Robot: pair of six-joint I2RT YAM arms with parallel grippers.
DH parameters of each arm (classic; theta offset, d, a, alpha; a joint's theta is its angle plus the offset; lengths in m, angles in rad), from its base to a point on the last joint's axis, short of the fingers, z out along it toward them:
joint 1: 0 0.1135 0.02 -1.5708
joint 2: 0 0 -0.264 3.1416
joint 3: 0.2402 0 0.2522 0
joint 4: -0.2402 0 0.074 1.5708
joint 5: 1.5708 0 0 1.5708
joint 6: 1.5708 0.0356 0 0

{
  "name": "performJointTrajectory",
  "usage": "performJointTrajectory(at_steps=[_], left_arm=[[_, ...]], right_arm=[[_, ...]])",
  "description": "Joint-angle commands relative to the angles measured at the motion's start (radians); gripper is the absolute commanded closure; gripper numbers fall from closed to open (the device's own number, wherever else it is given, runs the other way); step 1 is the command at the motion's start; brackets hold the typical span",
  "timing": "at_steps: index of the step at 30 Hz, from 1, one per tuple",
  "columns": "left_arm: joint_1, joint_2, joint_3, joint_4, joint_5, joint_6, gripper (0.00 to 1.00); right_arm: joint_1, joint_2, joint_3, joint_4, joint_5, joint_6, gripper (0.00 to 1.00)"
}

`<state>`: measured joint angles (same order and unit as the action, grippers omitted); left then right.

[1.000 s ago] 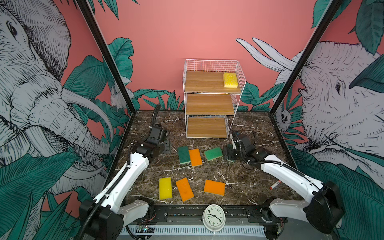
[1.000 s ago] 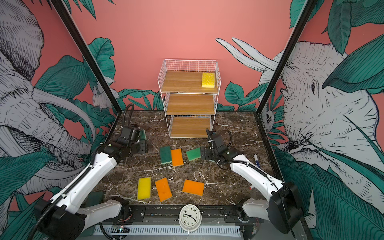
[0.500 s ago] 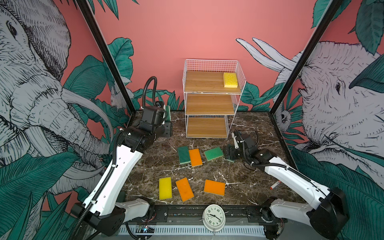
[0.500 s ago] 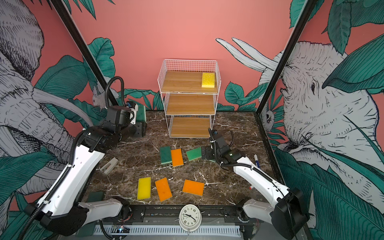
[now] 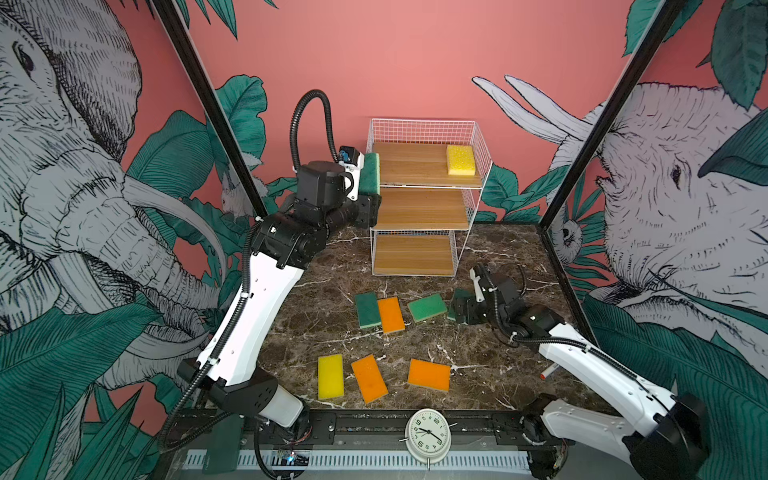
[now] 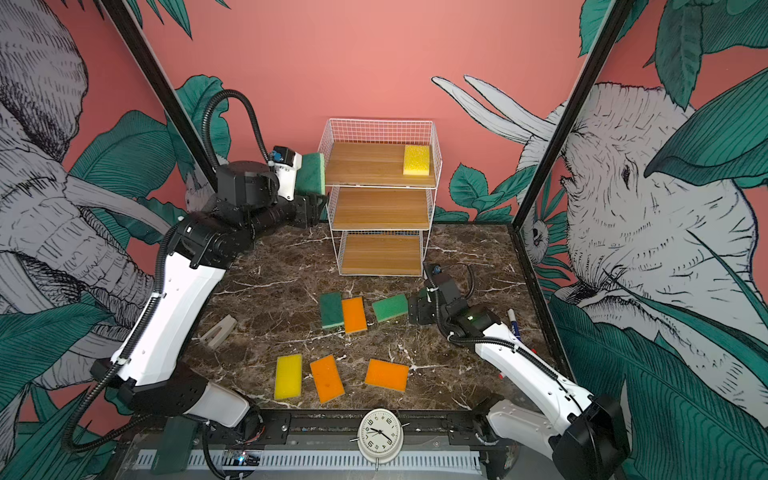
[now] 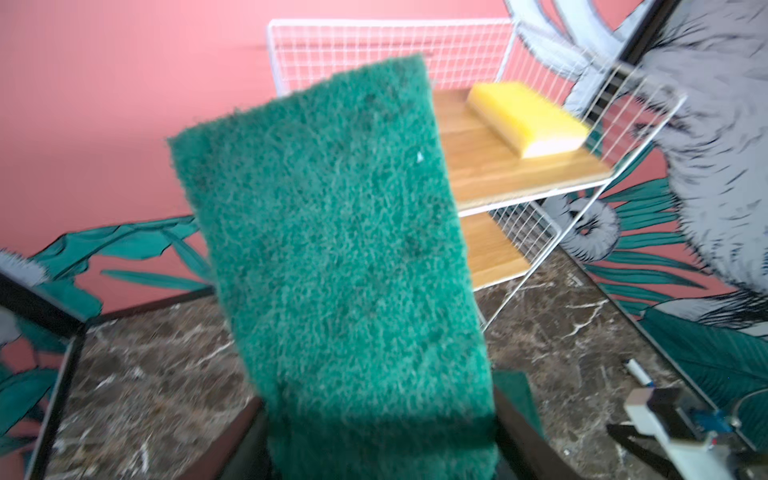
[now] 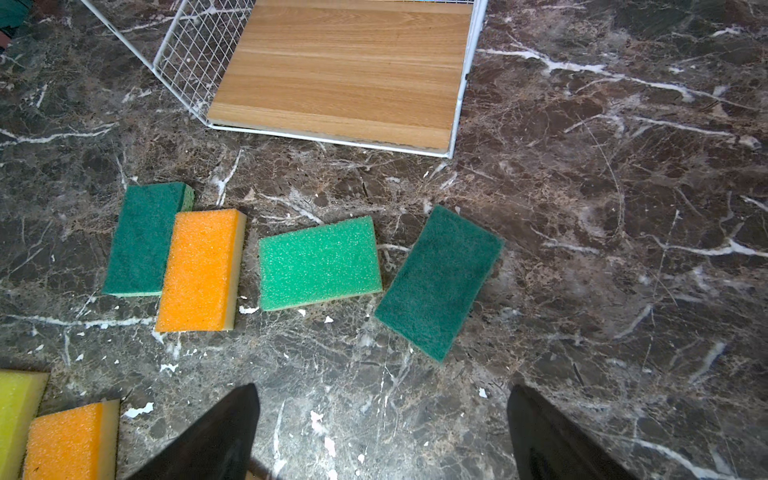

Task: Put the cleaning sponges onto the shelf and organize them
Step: 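Carry the green pad with the left gripper over the top shelf board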

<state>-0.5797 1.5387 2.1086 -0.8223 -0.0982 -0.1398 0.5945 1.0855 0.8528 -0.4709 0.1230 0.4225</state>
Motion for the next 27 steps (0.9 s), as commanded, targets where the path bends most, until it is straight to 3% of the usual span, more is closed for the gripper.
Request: performJointTrajectory(at_steps=[1, 7, 13, 20, 27], left_arm=[[-0.024, 0.033, 0.048, 0.118, 0.052, 0.044, 0.32], [-0.029, 0.086, 0.057, 0.302, 0.024, 0.045, 0.32], [-0.029, 0.136, 0.029, 0.448, -0.08, -0.016, 0.32], [-0.031, 0.253, 0.118, 0.491, -0.098, -0.024, 0.33], [-0.071, 0.317, 0.157, 0.489, -0.2, 0.047, 0.33]], right_arm=[[-0.005, -0.022, -0.015, -0.003, 0.022, -0.004, 0.04], [-0.005, -0.04, -0.027, -0.013, 0.024, -0.01, 0.04], [-0.005, -0.068, -0.053, 0.002, 0.021, -0.001, 0.04], [-0.005, -0.094, -0.07, 0.017, 0.015, 0.007, 0.04], [-0.006, -0.107, -0.083, 0.043, 0.006, 0.012, 0.04]])
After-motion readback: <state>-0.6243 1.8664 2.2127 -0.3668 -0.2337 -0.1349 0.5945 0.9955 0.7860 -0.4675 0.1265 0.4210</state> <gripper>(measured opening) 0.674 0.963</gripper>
